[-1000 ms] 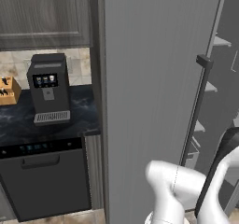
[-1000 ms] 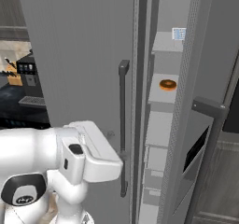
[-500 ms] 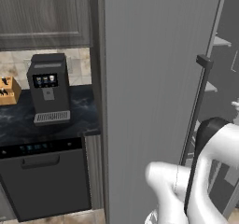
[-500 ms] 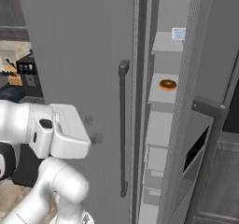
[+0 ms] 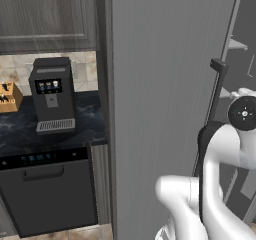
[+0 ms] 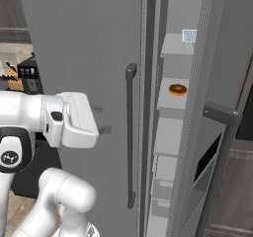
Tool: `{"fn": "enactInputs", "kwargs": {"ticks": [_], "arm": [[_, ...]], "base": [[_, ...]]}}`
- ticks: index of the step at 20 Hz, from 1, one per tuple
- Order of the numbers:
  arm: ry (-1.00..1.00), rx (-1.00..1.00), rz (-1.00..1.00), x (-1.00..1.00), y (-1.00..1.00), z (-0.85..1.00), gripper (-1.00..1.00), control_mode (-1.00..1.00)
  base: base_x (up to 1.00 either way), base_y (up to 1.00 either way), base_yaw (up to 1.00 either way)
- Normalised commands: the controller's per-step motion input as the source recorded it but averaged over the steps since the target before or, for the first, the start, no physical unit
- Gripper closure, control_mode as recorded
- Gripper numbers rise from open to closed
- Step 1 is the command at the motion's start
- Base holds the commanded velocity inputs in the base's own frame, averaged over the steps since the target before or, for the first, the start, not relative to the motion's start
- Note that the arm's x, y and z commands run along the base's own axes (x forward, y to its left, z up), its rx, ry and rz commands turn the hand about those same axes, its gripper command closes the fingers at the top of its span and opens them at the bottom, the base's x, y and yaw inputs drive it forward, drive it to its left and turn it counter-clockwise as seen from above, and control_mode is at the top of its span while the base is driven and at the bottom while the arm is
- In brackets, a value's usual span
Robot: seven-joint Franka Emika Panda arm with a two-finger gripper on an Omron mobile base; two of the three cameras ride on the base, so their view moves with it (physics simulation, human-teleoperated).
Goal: Open the freezer door, pick up the ice cube tray from the freezer, and place it on the dining counter.
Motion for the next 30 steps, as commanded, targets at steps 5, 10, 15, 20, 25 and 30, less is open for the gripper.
{"fn": "enactInputs", "kwargs": {"ticks": [5, 10, 15, 20, 25, 30], "arm": [[-0.1, 0.0, -0.05, 0.42, -0.03, 0.0, -1.0, -1.0], [-0.03, 0.0, 0.0, 0.34, -0.11, 0.0, -1.0, -1.0], [-0.02, 0.0, 0.0, 0.17, -0.23, 0.0, -1.0, -1.0], [0.0, 0.0, 0.0, 0.14, -0.3, 0.0, -1.0, -1.0], [0.0, 0.0, 0.0, 0.22, -0.24, 0.0, -1.0, -1.0], [0.0, 0.0, 0.0, 0.22, -0.16, -0.02, -1.0, -1.0]], "base": [[0.0, 0.0, 0.0], [0.0, 0.0, 0.0], [0.0, 0.0, 0.0], [0.0, 0.0, 0.0], [0.0, 0.0, 0.0], [0.0, 0.0, 0.0]]}}
